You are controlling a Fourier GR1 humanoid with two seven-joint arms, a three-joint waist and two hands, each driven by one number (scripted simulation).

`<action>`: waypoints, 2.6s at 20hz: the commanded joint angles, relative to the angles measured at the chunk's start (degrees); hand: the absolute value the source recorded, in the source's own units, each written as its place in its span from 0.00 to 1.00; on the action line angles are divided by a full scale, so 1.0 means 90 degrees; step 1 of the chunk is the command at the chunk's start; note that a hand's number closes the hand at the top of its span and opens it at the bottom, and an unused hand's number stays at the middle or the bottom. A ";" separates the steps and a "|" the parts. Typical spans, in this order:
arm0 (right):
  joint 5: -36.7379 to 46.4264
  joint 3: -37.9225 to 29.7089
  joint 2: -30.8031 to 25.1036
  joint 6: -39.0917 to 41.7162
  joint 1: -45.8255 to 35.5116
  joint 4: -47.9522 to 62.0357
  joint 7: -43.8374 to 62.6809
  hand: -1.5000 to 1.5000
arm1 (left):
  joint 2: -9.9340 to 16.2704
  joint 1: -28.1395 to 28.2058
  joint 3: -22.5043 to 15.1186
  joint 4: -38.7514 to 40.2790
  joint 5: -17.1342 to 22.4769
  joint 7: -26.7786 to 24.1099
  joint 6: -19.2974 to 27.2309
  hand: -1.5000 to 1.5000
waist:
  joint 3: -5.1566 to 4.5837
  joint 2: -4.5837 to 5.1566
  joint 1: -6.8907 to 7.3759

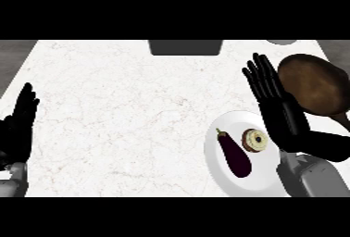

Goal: Pick the cupcake from the plate and place it in the pan

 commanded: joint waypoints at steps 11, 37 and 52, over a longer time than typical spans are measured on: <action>0.0027 -0.0981 -0.2684 0.4565 -0.0376 0.1723 -0.2489 1.00 | -0.0799 -0.0552 -0.0229 -0.0226 0.1240 0.0204 -0.0883 0.50 | 0.0090 0.0152 0.0001; 0.5338 0.1764 -0.3709 0.3639 -0.2414 0.2683 -0.4102 0.00 | -0.0884 -0.0727 -0.0264 -0.0550 0.1206 0.0804 -0.0974 0.50 | 0.0051 0.0041 0.0121; 0.7291 0.1861 -0.3998 0.3013 -0.1870 0.1953 -0.3989 0.00 | -0.0874 -0.0508 0.0036 -0.0674 0.1069 0.0807 -0.1195 0.50 | 0.0054 0.0041 0.0025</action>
